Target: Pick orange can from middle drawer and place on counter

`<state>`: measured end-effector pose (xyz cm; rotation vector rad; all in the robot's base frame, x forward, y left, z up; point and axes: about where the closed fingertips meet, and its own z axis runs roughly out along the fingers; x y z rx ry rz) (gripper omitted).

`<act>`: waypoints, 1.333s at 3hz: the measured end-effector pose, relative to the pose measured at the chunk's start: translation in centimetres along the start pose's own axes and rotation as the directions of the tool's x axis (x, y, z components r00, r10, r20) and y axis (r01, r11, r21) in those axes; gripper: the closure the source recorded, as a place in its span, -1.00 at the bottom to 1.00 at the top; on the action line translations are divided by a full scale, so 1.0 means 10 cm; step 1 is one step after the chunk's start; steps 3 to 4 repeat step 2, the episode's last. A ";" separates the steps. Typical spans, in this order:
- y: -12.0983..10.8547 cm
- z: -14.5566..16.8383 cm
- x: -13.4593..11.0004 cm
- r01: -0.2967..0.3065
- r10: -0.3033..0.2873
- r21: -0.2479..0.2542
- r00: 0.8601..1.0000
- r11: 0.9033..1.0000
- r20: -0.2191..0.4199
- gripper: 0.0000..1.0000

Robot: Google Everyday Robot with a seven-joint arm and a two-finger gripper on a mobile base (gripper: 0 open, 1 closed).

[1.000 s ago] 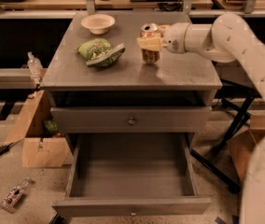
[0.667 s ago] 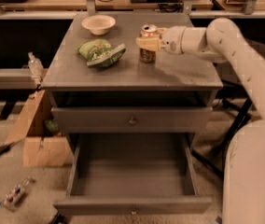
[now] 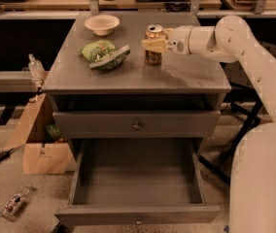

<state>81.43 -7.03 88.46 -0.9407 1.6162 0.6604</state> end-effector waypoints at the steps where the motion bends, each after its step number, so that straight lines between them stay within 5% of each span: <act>1: 0.00 0.00 0.00 0.000 0.000 0.000 1.000 1.000 0.000 -0.47; 2: 0.00 0.00 0.00 0.000 0.000 0.000 1.000 1.000 0.000 -0.92; 4: 0.00 0.00 0.00 0.000 0.000 0.000 1.000 1.000 0.000 -0.92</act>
Offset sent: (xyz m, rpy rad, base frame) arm 0.0000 0.0000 0.0000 0.0000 0.0000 0.0000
